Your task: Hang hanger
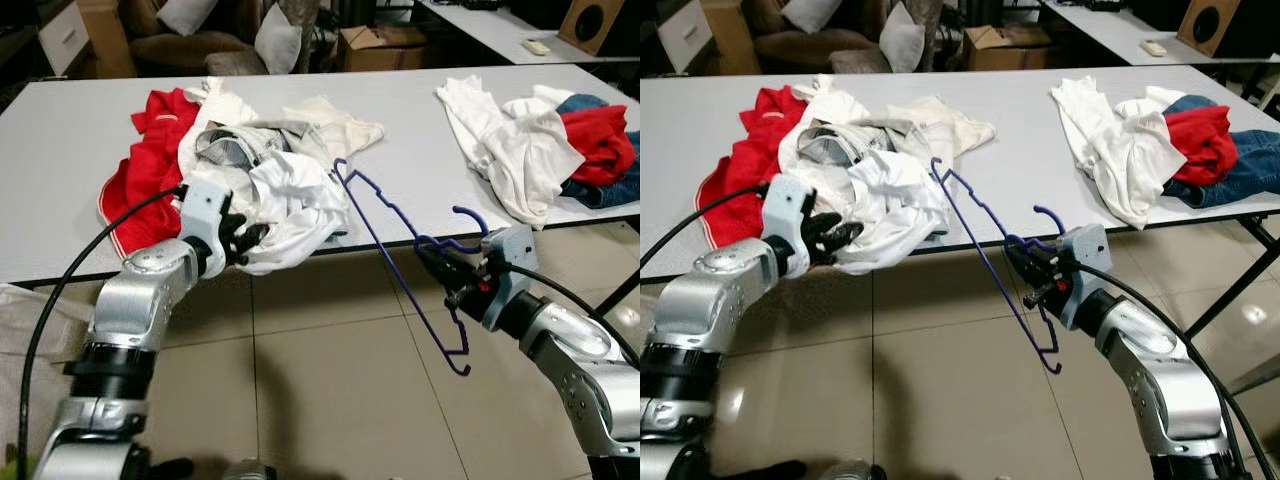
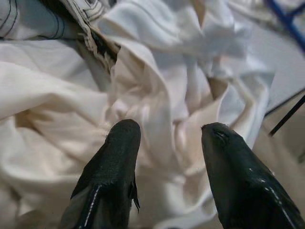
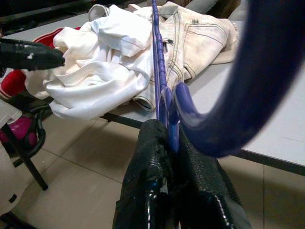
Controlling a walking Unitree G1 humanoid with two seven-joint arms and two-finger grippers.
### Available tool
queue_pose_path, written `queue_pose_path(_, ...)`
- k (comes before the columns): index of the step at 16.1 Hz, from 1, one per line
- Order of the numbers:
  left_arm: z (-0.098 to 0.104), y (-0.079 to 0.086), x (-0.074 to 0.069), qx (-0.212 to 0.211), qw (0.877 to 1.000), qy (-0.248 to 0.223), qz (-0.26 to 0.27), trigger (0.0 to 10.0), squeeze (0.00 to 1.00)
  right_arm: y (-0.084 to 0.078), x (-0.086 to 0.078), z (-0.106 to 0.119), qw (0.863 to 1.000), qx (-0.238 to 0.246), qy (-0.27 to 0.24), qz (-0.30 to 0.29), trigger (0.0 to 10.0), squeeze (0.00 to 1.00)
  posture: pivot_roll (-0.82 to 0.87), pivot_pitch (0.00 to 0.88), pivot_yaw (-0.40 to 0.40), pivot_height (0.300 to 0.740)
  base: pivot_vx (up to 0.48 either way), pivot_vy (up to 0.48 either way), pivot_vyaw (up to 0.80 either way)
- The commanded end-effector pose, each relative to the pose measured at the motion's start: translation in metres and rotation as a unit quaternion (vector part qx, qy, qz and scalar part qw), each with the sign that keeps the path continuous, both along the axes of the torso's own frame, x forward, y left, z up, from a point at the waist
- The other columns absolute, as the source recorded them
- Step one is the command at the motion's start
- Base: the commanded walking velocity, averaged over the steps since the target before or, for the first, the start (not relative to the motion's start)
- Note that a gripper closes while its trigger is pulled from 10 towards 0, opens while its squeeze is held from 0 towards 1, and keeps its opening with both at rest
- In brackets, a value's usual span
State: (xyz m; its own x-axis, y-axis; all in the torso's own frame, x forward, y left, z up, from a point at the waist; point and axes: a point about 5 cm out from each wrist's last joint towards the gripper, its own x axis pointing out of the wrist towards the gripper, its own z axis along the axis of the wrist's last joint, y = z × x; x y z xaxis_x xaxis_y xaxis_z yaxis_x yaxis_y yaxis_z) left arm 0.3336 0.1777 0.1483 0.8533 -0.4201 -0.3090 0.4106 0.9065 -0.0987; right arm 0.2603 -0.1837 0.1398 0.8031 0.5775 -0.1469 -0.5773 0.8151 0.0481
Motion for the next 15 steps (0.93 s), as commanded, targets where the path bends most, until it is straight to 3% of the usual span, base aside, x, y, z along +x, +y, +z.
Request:
queue_pose_path(1, 0.002, 0.002, 0.002, -0.02, 1.0, 0.004, 0.012, 10.0, 0.0, 0.001, -0.001, 0.006, 1.0, 0.003, -0.017, 0.004, 10.0, 0.0, -0.1, 0.0, -0.007, 0.74, 0.0, 0.0, 0.0)
queue_pose_path(4, -0.008, -0.001, 0.003, -0.002, 1.0, 0.022, 0.012, 10.0, 0.0, 0.002, -0.002, 0.005, 1.0, 0.002, -0.016, 0.007, 10.0, 0.0, -0.1, 0.0, -0.006, 0.74, 0.0, 0.0, 0.0)
queue_pose_path(5, -0.014, -0.004, 0.005, 0.006, 0.999, 0.028, 0.018, 4.6, 0.0, 0.003, -0.002, 0.006, 1.0, 0.002, -0.017, 0.008, 10.0, 0.0, -0.1, 0.0, -0.005, 0.74, 0.0, 0.0, 0.0)
queue_pose_path(7, -0.016, -0.005, 0.008, 0.005, 0.999, 0.027, 0.024, 1.1, 0.0, 0.003, -0.002, 0.006, 1.0, 0.002, -0.018, 0.009, 10.0, 0.0, -0.1, 0.0, -0.004, 0.74, 0.0, 0.0, 0.0)
queue_pose_path(8, -0.015, -0.006, 0.01, 0.003, 0.999, 0.021, 0.032, 0.0, 0.0, 0.003, -0.002, 0.006, 1.0, 0.002, -0.018, 0.009, 10.0, 0.0, -0.1, 0.0, -0.002, 0.74, 0.0, 0.0, 0.0)
queue_pose_path(15, -0.012, -0.005, 0.016, -0.005, 0.999, 0.002, 0.038, 0.0, 0.0, 0.004, -0.004, 0.005, 1.0, 0.003, -0.016, 0.01, 10.0, 0.0, -0.1, 0.0, 0.001, 0.74, 0.0, 0.0, 0.0)
